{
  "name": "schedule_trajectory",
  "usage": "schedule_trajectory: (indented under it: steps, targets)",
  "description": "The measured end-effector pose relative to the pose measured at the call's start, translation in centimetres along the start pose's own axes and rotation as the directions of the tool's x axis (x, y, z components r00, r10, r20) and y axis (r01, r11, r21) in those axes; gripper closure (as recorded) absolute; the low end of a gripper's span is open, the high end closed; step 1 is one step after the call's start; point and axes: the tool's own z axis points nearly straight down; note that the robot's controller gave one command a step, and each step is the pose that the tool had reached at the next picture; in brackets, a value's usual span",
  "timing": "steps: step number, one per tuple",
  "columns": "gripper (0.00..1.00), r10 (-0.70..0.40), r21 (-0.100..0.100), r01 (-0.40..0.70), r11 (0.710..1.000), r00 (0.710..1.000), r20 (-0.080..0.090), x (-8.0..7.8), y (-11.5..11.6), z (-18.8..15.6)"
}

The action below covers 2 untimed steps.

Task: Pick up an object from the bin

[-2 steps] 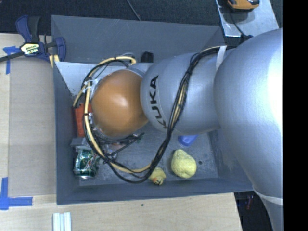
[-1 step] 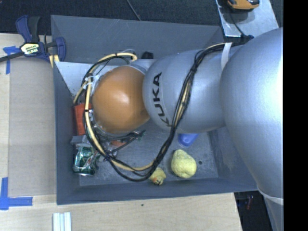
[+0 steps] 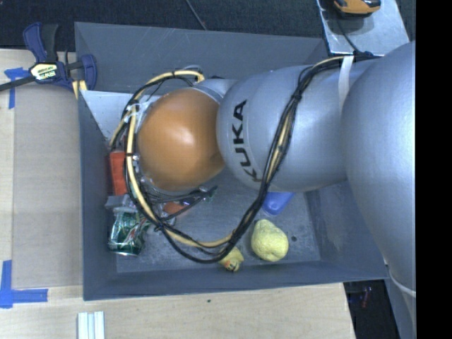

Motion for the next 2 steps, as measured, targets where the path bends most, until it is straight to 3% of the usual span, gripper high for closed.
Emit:
schedule_trajectory:
  steps: [1,2]
  targets:
    - [1.00,0.001,0.005,-0.001,1.000,1.000,0.006,-0.2,-0.2,-2.8]
    - [1.00,0.001,-0.002,-0.001,1.000,1.000,0.000,-0.2,-0.2,-5.9]
